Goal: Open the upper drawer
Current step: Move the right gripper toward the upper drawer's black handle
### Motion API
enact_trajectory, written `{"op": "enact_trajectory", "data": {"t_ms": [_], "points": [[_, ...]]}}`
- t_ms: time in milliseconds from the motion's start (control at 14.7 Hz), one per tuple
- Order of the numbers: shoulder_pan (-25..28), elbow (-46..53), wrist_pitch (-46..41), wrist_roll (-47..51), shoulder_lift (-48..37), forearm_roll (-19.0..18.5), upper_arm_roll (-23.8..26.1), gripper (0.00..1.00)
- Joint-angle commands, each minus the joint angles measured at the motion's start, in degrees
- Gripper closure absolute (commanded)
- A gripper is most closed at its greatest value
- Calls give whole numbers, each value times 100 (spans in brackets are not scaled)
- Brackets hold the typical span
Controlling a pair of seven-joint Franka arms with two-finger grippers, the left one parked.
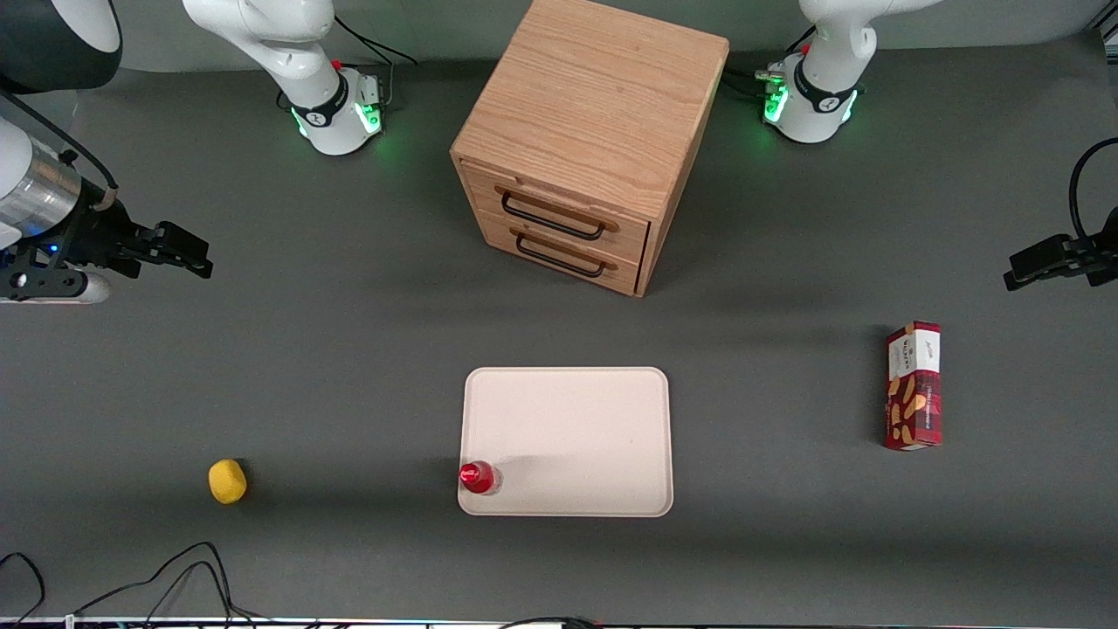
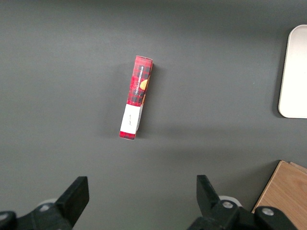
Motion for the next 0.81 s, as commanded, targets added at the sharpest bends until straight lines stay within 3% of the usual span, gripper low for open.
{"op": "enact_trajectory", "data": {"t_ms": [0,407,747], "points": [[-52,-167,91,45,-158,41,23,0],[114,281,3,54,9,41,120,0],[1308,544,-6,80,105,-12,164,0]]}}
